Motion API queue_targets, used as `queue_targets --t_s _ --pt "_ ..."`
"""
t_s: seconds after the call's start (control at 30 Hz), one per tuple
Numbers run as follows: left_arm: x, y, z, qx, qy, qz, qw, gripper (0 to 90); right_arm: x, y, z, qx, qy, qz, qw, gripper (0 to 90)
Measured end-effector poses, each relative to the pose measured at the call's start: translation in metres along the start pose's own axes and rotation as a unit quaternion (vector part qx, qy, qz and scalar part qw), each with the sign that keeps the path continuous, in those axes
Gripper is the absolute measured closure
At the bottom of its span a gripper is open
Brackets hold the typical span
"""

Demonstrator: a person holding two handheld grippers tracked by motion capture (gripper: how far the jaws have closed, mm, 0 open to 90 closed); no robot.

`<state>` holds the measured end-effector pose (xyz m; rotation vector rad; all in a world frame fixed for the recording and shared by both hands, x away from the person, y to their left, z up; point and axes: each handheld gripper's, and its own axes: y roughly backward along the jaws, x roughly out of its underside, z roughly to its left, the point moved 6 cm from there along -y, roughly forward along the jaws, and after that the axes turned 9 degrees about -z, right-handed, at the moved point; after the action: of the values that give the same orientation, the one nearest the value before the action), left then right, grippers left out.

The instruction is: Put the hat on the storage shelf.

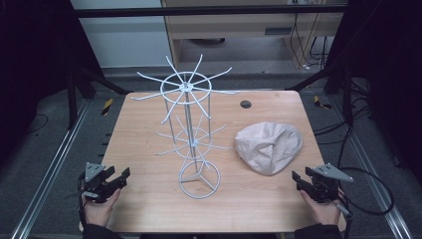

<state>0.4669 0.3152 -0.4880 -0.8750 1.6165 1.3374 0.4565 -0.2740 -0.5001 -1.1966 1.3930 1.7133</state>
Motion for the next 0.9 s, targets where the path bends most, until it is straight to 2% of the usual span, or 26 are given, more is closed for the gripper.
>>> queue_targets --t_s 0.17,0.3,0.33,0.37,0.43,0.57,0.67,0.73,0.8,0.9 --pt "0.0 0.0 -0.006 -0.001 -0.001 0.004 1.0 43.5 -0.005 0.002 0.008 -0.012 0.006 -0.005 0.9999 54.3" --pt "0.002 0.005 -0.009 0.002 -0.007 0.007 0.9999 50.2 -0.007 0.003 0.018 -0.027 0.014 -0.003 0.9995 61.1" --pt "0.004 0.009 -0.011 0.011 -0.004 0.008 0.9999 53.1 -0.009 0.002 0.026 -0.04 0.014 0.002 0.9991 66.7" --pt "0.004 0.009 -0.011 0.011 -0.004 0.008 0.9999 56.3 -0.01 0.001 0.028 -0.044 0.02 0.002 0.9988 68.9" --pt "0.003 0.011 -0.013 0.024 0.003 0.01 0.9997 62.1 -0.012 -0.002 0.034 -0.052 0.027 0.006 0.9983 73.9" --pt "0.004 0.011 -0.016 0.023 -0.009 0.015 0.9996 70.4 -0.015 -0.012 0.043 -0.063 0.047 0.009 0.9968 83.6" --pt "0.004 0.011 -0.015 0.018 -0.015 0.016 0.9996 75.0 -0.016 -0.022 0.045 -0.068 0.041 0.018 0.9967 89.5" --pt "0.004 0.011 -0.015 0.016 -0.016 0.016 0.9996 75.6 -0.016 -0.025 0.045 -0.067 0.041 0.019 0.9967 89.7" --pt "0.003 0.011 -0.014 0.012 -0.018 0.015 0.9997 76.2 -0.014 -0.039 0.044 -0.063 0.036 0.03 0.9969 90.0" --pt "0.003 0.01 -0.011 0.005 -0.019 0.012 0.9997 75.1 -0.012 -0.051 0.044 -0.061 0.031 0.038 0.9969 90.0"
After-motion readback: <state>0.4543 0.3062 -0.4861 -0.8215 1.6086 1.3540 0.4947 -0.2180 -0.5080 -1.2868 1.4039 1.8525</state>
